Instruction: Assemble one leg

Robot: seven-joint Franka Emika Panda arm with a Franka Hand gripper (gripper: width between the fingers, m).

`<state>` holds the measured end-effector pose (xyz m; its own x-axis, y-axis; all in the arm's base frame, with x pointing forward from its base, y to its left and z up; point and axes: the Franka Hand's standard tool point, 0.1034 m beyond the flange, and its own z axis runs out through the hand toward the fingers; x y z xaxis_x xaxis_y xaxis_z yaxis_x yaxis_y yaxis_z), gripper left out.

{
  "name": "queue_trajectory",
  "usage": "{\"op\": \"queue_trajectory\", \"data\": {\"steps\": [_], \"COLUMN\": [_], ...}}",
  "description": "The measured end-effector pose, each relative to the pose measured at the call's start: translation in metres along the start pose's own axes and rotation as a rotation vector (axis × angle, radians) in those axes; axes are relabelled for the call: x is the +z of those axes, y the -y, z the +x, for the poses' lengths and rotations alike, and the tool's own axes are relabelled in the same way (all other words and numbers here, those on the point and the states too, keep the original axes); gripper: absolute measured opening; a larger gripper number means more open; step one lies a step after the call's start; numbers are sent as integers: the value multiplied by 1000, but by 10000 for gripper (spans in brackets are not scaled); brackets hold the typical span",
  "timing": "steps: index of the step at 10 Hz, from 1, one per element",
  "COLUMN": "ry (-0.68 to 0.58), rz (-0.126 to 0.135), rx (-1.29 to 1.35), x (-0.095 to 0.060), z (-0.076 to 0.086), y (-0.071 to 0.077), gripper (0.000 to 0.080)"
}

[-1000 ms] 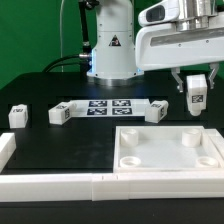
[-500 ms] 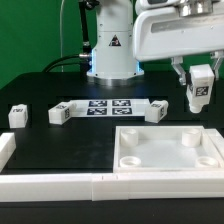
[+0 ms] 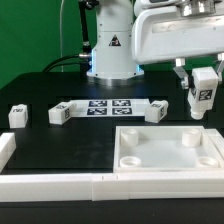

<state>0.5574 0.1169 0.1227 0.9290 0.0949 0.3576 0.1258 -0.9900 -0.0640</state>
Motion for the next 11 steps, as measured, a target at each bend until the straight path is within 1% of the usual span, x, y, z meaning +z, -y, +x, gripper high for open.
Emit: {"op": "queue_trajectory", "data": {"steps": [1, 2, 3, 4, 5, 6, 7, 8, 11], "ry": [-125, -225, -219, -216, -218, -211, -211, -206, -207], "rz": [-17, -31, -33, -33, -33, -31, -29, -29, -34], "rx": [-41, -51, -67, -84, -92, -91, -92, -91, -85], "x": [4, 12, 22, 25, 29, 31, 32, 35, 47], "z": [10, 17, 22, 37, 46, 49, 52, 50, 38], "y": [-7, -12, -14, -15, -16, -16, -15, -15, -18], "gripper": [291, 291, 291, 291, 291, 291, 291, 291, 291]}}
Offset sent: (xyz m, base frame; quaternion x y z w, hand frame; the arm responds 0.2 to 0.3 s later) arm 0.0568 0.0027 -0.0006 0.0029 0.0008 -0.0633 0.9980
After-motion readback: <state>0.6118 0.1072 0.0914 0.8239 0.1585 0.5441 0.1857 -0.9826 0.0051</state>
